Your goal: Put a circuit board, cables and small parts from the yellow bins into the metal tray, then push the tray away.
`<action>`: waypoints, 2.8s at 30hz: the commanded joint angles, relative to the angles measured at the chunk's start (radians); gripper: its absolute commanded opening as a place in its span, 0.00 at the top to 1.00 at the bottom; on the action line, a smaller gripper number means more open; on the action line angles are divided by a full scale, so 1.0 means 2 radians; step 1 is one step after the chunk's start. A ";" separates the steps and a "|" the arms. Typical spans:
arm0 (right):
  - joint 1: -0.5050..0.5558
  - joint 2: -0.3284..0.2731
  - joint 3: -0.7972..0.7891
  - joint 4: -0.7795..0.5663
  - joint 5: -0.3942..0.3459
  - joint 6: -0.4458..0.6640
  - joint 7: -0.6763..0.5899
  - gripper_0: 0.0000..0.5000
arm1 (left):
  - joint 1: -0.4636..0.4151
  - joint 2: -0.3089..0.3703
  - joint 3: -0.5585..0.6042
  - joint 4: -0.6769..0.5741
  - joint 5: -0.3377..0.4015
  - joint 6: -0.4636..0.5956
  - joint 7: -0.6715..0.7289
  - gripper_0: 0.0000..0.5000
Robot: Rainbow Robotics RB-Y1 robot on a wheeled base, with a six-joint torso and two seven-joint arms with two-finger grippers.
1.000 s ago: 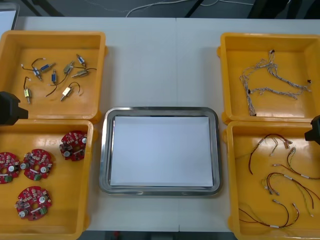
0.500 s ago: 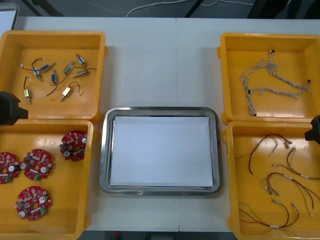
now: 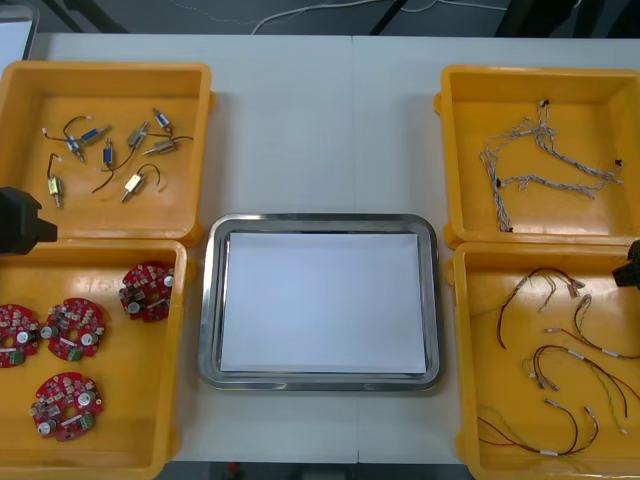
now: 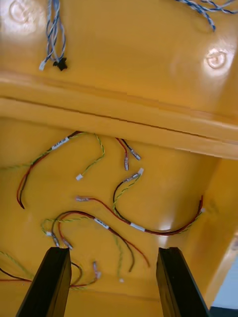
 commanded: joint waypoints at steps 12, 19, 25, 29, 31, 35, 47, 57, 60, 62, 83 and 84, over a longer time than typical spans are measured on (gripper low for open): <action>0.102 -0.017 -0.023 -0.015 -0.006 -0.088 0.219 0.00 | 0.083 0.064 0.067 -0.011 0.112 0.003 -0.059 0.00; 0.131 -0.016 -0.016 -0.015 -0.012 -0.128 0.312 0.00 | 0.155 0.072 0.094 -0.037 0.119 0.003 -0.096 0.00; 0.149 -0.016 -0.005 -0.014 -0.013 -0.151 0.378 0.00 | 0.205 0.072 0.092 -0.066 0.102 0.003 -0.105 0.00; 0.157 -0.017 0.004 -0.007 -0.008 -0.165 0.396 0.00 | 0.233 0.064 0.088 -0.083 0.088 -0.013 -0.110 0.00; 0.159 -0.016 0.014 0.002 0.001 -0.170 0.398 0.00 | 0.251 0.053 0.085 -0.090 0.079 -0.037 -0.113 0.00; 0.160 -0.016 0.030 0.018 0.018 -0.181 0.402 0.00 | 0.263 0.037 0.074 -0.098 0.059 -0.066 -0.122 0.00; 0.179 -0.016 0.075 0.036 0.053 -0.230 0.417 0.00 | 0.265 -0.026 0.089 -0.134 0.037 -0.095 -0.140 0.00; 0.197 -0.014 0.096 0.036 0.063 -0.254 0.421 0.00 | 0.280 -0.029 0.091 -0.140 0.045 -0.119 -0.155 0.00; 0.201 -0.006 0.097 0.038 0.074 -0.255 0.425 0.00 | 0.280 -0.032 0.093 -0.140 0.047 -0.118 -0.161 0.00; 0.201 -0.001 0.097 0.044 0.077 -0.255 0.429 0.00 | 0.281 -0.037 0.094 -0.140 0.046 -0.118 -0.165 0.00; 0.201 0.038 0.112 0.063 0.094 -0.269 0.448 0.00 | 0.323 -0.084 0.041 -0.120 -0.004 -0.198 -0.255 0.00; 0.201 0.040 0.112 0.062 0.096 -0.269 0.448 0.00 | 0.322 -0.084 0.037 -0.113 -0.005 -0.206 -0.258 0.00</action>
